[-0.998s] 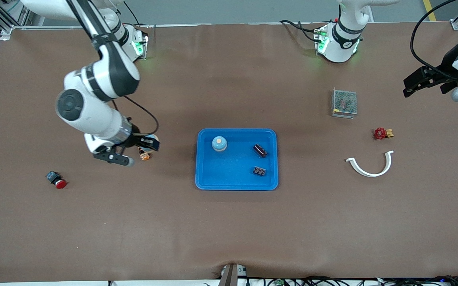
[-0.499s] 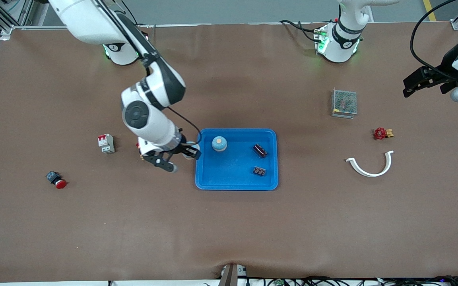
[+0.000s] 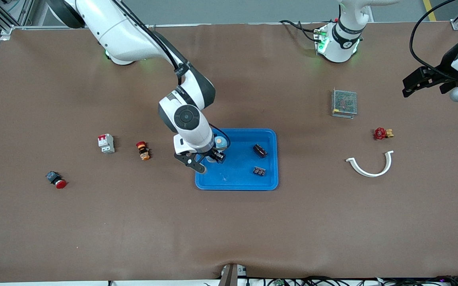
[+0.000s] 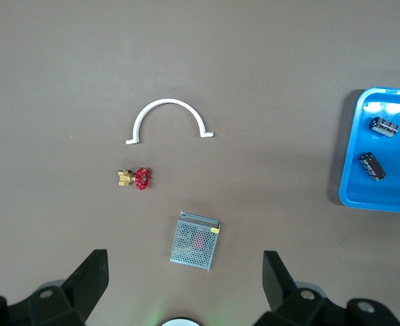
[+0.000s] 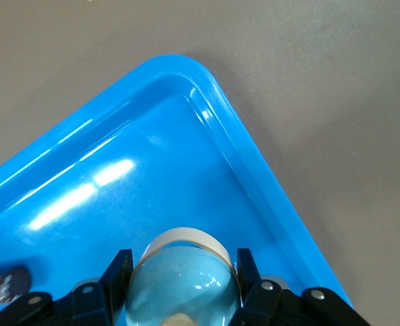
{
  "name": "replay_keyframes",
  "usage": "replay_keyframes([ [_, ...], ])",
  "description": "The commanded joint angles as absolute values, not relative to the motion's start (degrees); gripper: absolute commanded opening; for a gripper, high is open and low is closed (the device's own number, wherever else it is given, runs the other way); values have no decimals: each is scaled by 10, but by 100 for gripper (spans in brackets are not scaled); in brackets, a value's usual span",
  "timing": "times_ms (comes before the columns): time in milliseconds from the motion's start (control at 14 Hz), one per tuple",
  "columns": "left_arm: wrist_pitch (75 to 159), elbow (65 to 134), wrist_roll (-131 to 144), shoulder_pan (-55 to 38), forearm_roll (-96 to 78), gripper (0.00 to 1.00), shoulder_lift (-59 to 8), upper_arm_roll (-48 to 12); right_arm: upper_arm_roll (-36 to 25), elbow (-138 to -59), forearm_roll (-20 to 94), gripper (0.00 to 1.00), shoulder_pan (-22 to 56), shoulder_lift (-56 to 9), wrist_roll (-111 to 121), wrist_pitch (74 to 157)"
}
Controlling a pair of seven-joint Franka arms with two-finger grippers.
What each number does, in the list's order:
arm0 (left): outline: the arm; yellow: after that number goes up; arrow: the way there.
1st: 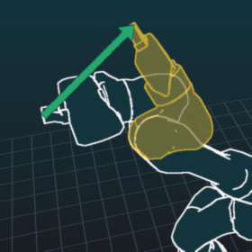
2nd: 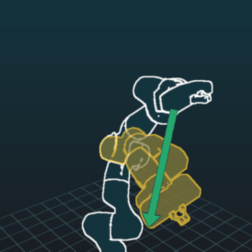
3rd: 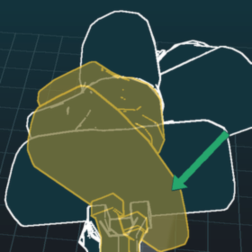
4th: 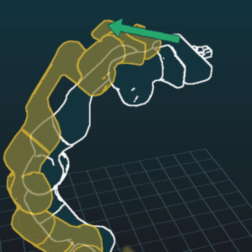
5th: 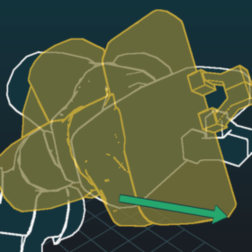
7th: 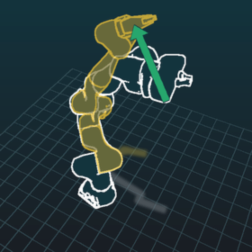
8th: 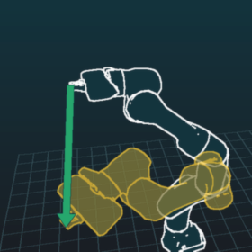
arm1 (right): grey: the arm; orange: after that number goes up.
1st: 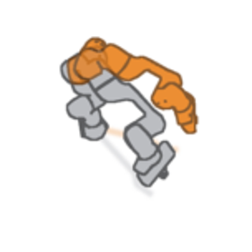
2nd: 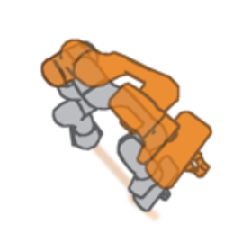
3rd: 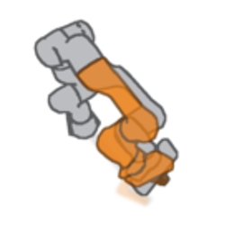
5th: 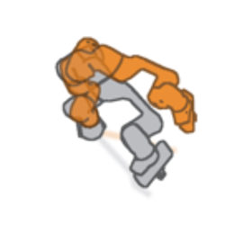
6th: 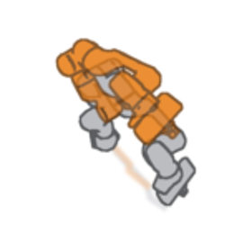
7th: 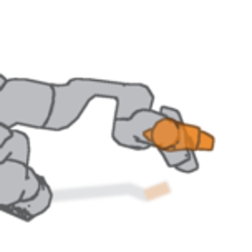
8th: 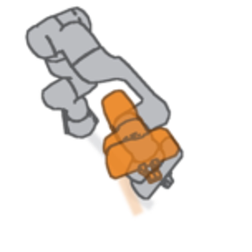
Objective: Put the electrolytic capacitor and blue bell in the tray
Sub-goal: 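Lower the bell into the tray beside the first bell with the right gripper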
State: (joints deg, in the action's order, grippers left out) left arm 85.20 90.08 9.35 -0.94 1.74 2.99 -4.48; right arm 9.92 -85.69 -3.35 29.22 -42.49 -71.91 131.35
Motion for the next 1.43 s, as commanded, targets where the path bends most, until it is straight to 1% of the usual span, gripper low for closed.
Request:
replay_keyframes([
  [0, 853, 901, 90, -13, 8, 100, 33, -40, 91, -796, -47, 0, 304, -477, -752, 1306],
  [143, 853, 901, 90, -14, 8, 100, 33, -40, 90, -770, -47, 0, 310, -507, -752, 1307],
  [428, 853, 901, 90, -15, 8, 100, 30, -40, 87, -767, -47, 0, 311, -519, -753, 1324],
  [784, 853, 901, 90, -15, 8, 100, 30, -41, 85, -767, -48, 0, 318, -530, -765, 1344],
  [1354, 853, 901, 92, -17, 8, 100, 29, -41, 80, -767, -48, 0, 323, -530, -773, 1344],
])
